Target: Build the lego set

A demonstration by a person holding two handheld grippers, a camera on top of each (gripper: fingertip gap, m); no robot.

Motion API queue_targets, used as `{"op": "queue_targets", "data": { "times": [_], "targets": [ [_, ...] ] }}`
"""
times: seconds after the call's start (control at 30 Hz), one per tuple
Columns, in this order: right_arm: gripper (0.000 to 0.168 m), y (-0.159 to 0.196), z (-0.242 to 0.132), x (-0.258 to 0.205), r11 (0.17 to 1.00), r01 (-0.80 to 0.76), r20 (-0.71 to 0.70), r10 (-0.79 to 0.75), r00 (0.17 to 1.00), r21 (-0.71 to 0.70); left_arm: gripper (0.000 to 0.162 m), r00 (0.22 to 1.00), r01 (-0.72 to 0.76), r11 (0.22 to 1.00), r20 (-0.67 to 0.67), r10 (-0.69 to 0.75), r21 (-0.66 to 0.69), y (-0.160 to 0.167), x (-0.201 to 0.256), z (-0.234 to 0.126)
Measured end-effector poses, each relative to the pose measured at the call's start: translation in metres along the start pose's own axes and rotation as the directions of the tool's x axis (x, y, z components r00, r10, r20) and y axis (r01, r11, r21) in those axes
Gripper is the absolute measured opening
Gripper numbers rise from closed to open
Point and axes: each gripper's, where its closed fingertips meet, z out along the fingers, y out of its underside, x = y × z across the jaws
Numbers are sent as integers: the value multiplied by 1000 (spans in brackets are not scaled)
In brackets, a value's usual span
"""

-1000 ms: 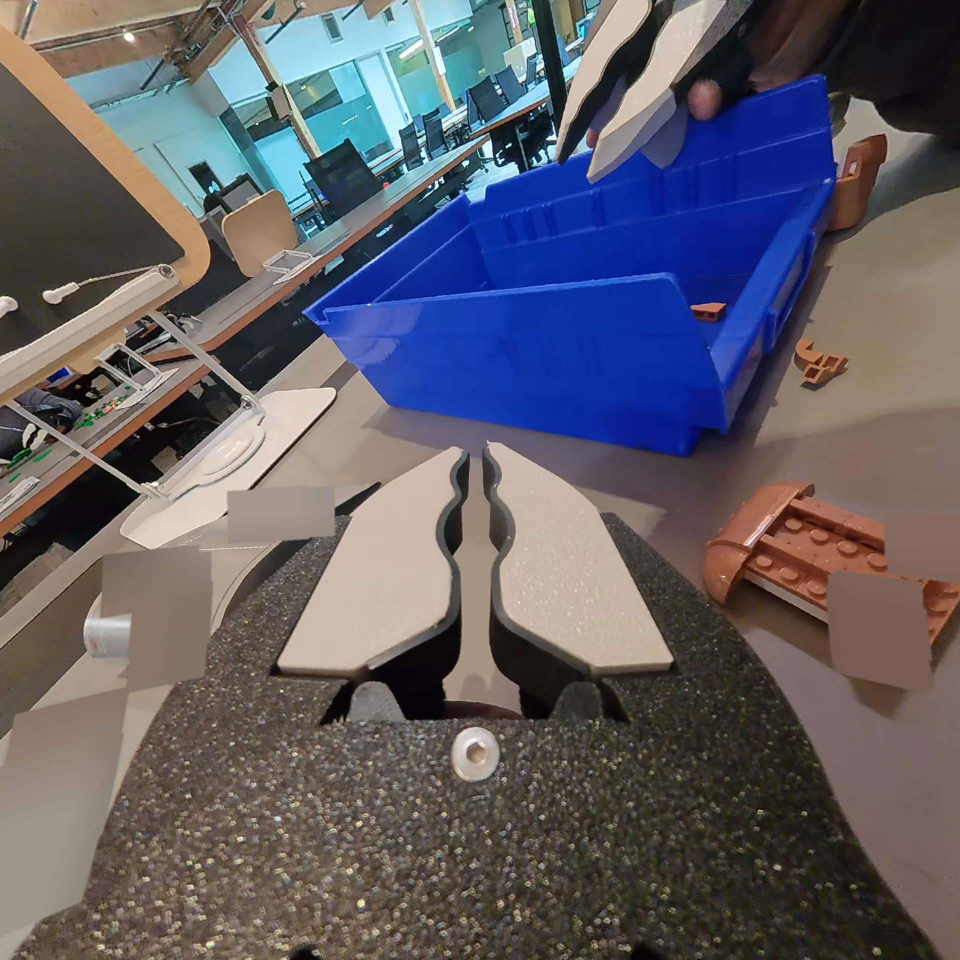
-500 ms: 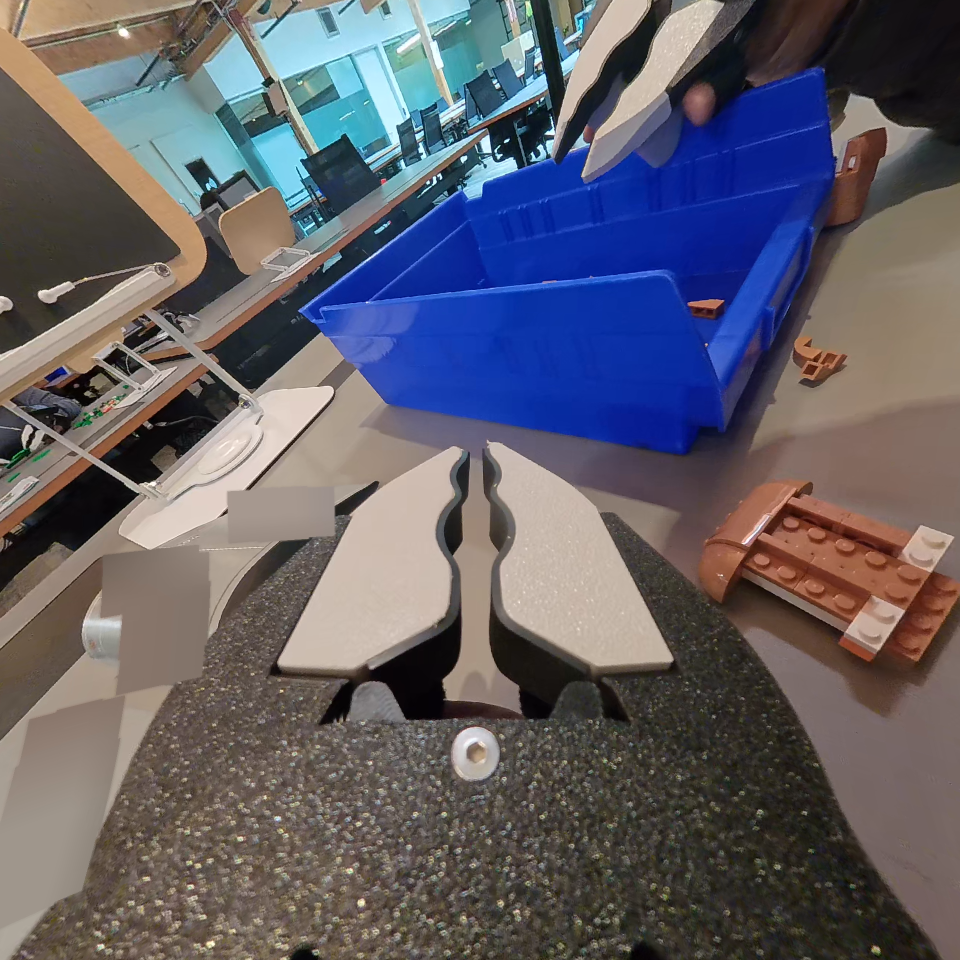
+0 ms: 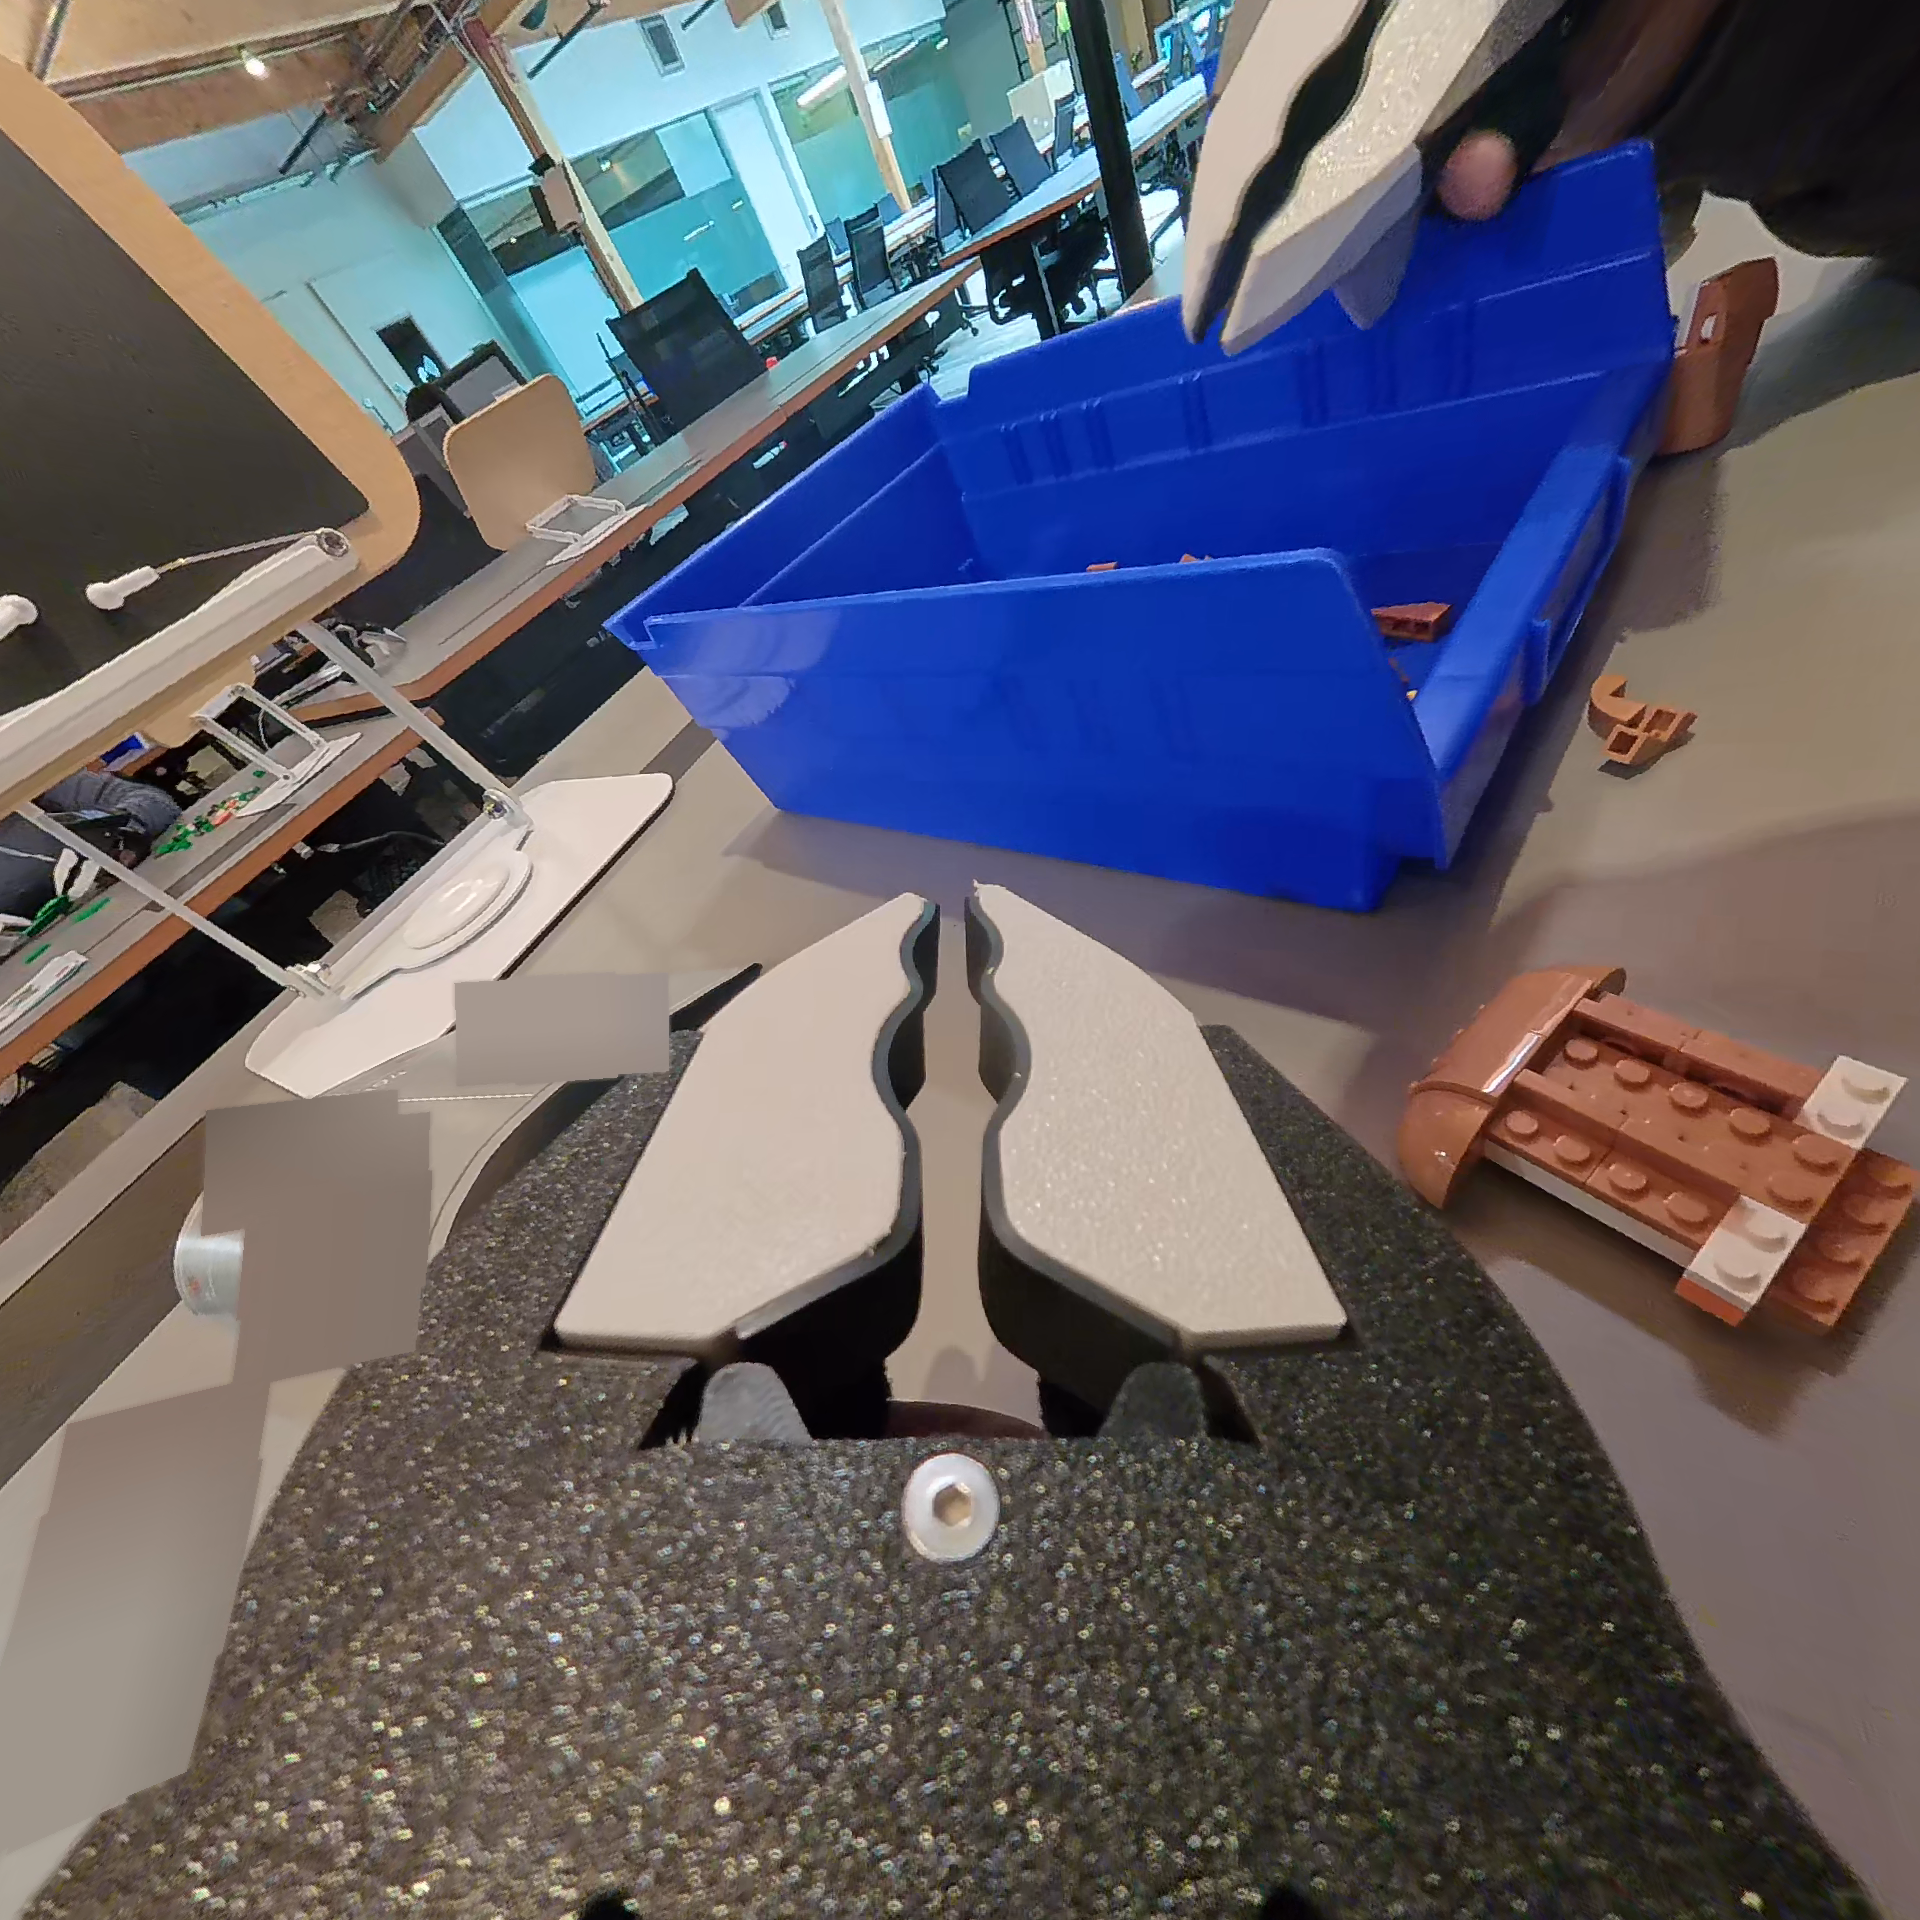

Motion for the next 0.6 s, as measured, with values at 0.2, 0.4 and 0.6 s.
{"op": "queue_targets", "data": {
  "times": [0.2, 0.4, 0.6],
  "targets": [
    [3, 7, 5, -5, 999, -10, 32, 11, 999, -39, 5, 1000, -1, 1000, -1, 1, -4, 1, 0, 0],
    [2, 12, 8, -9, 998, -29, 54, 32, 998, -63, 5, 1000, -1, 1000, 1, 1, -4, 0, 0, 0],
    [2, 15, 10, -10, 995, -64, 76, 70, 995, -71, 5, 1000, 0, 1000, -1, 0, -7, 1, 0, 0]
  ]
}}
